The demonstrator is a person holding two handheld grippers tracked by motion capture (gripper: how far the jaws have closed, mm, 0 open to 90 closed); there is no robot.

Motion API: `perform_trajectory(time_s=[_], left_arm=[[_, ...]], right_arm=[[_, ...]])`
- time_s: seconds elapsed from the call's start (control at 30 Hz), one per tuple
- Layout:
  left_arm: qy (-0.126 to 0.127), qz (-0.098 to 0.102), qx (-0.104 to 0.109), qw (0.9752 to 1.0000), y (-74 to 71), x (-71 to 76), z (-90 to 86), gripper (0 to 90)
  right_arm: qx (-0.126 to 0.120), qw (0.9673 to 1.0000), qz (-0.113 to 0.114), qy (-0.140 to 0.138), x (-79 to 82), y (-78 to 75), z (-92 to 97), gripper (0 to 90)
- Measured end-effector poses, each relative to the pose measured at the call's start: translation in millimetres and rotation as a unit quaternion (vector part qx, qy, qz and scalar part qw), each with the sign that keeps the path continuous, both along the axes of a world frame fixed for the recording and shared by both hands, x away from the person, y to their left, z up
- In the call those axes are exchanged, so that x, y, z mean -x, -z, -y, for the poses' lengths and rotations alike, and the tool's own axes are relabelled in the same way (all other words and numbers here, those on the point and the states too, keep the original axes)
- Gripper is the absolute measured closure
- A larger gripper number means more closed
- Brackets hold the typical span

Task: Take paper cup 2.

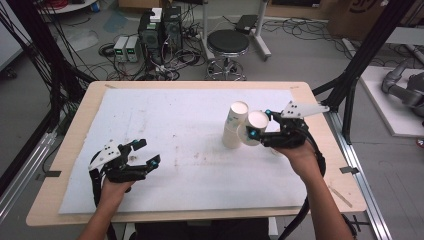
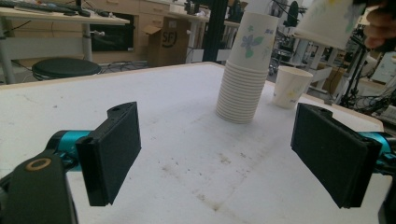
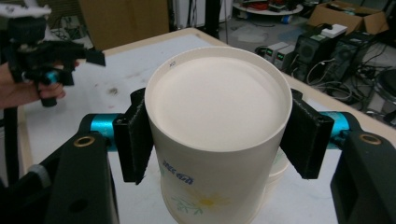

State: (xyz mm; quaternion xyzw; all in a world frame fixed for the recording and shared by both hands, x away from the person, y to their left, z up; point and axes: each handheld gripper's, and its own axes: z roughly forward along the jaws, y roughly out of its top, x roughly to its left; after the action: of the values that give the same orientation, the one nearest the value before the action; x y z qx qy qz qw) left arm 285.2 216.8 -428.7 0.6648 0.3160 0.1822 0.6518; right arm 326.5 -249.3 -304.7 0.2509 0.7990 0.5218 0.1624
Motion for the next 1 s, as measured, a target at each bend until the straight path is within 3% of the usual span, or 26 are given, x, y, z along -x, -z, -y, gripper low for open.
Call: perform_trajectory(time_s=[0.1,0.23,0.43,0.57,1.0], left_arm=[[0.004,0.0,0.008,1.0,0.4,-0.1,0.5,15.2],[0.008,-0.001,0.004,1.0,1.0,0.3,2.7,15.1],[0.012,-0.006,-0.005,0.9999,2.5,0.7,6.0,15.7],[0.01,-0.004,-0.009,0.9999,3.7,0.5,5.4,15.7],[0.016,-0.003,-0.014,0.9998,8.6,2.3,3.1,15.7]], right_arm=[[-0.003,0.9999,-0.003,-0.01,7.0,18.5,-1.7,34.7],[0.005,0.9997,-0.008,-0.02,12.3,41.3,-6.5,34.8],[0.014,0.9995,-0.012,-0.027,13.7,62.6,-13.2,34.8],[0.029,0.9991,-0.012,-0.029,13.1,64.6,-15.8,34.8],[0.027,0.9987,-0.006,-0.043,11.8,64.0,-24.7,34.8]])
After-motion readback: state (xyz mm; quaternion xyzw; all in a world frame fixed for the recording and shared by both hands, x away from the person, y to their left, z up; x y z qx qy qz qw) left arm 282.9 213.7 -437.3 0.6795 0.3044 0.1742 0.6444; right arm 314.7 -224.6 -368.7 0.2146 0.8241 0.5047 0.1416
